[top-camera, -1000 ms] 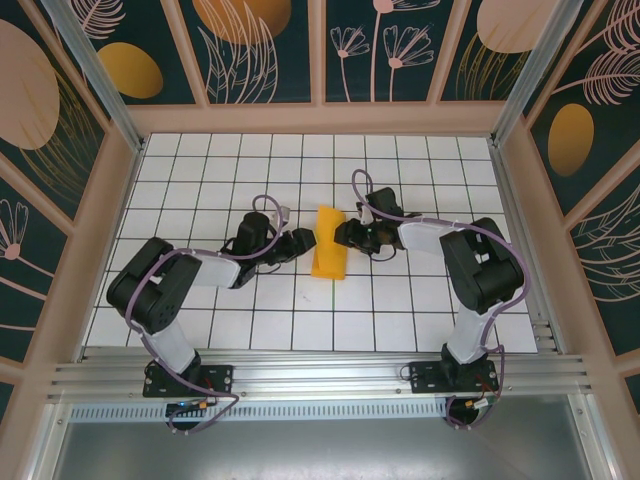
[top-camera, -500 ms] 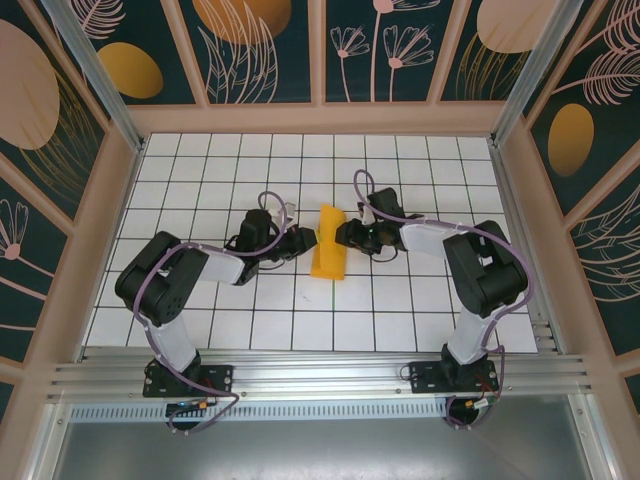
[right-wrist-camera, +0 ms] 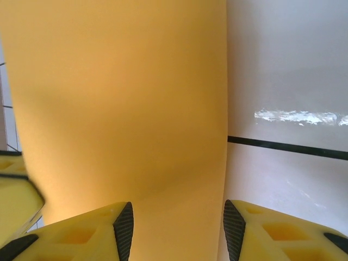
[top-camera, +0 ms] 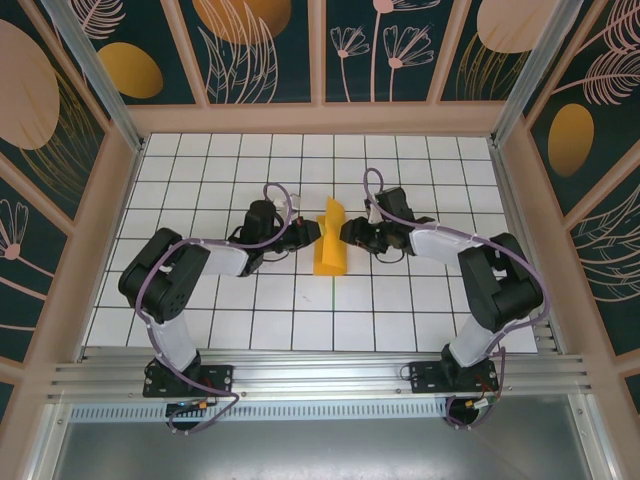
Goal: Fold a paper plane with a square sheet of paper (pick it up from the middle)
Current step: Hold the square sheet of paper at the center of the table.
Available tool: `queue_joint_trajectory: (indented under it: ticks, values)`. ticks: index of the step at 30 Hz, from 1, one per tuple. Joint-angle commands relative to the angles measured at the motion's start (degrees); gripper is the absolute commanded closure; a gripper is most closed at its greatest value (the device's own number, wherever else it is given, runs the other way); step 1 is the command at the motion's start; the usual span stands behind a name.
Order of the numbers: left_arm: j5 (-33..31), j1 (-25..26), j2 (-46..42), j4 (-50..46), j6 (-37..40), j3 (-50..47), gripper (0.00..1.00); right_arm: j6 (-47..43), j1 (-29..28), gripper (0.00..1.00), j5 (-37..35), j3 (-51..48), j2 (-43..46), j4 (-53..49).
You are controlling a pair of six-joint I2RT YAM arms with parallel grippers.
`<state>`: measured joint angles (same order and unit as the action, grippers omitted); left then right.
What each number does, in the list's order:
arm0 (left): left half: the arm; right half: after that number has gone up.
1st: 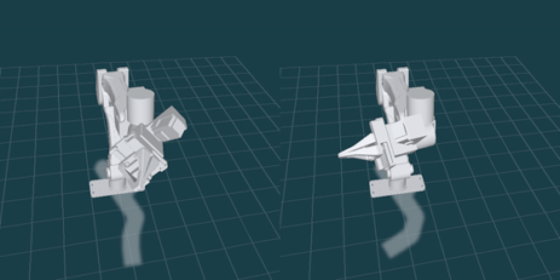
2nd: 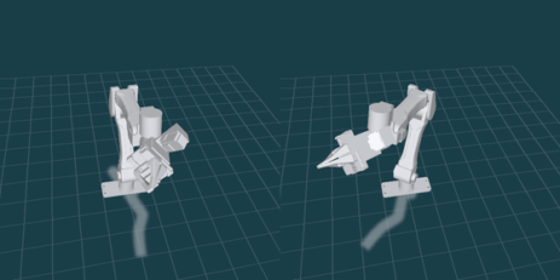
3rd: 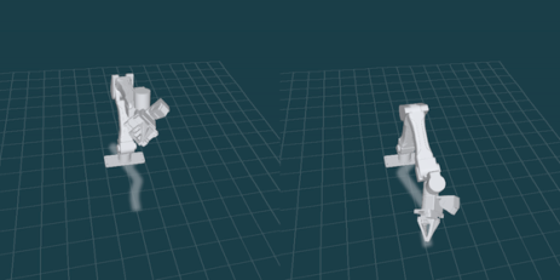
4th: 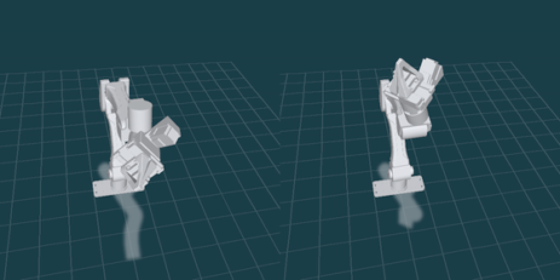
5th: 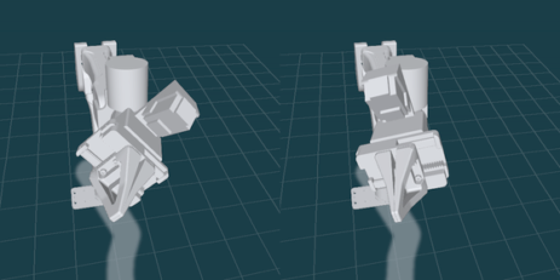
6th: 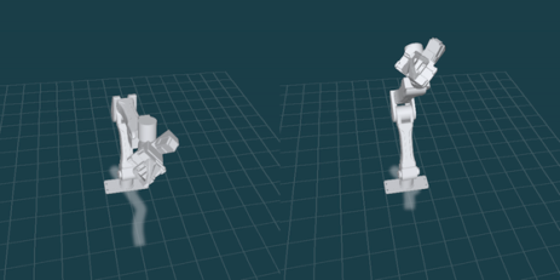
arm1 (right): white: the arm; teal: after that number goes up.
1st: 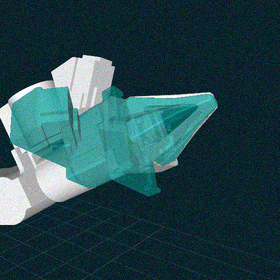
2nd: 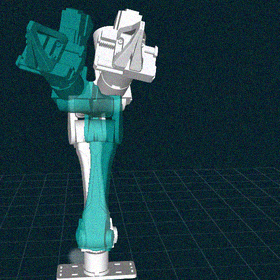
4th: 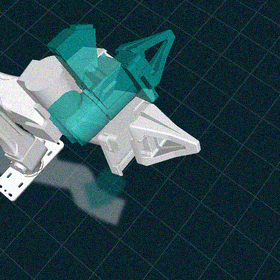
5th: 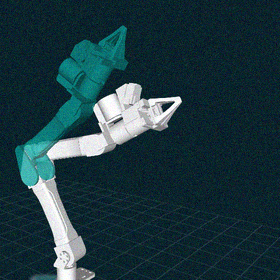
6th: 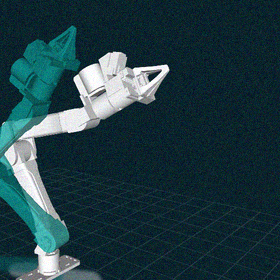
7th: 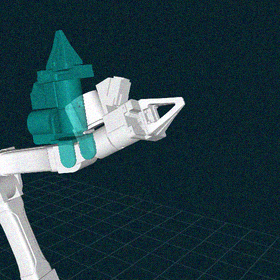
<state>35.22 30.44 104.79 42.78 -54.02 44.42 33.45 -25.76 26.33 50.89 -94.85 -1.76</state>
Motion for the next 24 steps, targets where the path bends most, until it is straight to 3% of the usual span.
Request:
queue_joint_trajectory:
  ticks: [1, 9, 24]
  values:
    - [2.22, 0.46, 2.01, -1.87, 2.11, 1.86, 1.00, 0.89, 0.84, 0.49, -1.16, -2.16, 4.19, 0.85]
    - [-4.56, 0.48, 3.11, -15.57, 7.01, 5.22, 1.00, 1.93, 1.90, 0.46, -3.91, -4.33, 7.21, 2.51]
    - [-12.95, 0.41, 1.04, -22.49, 9.18, 5.52, 1.00, -2.76, -2.79, 0.46, -8.12, 6.56, -5.22, -5.35]
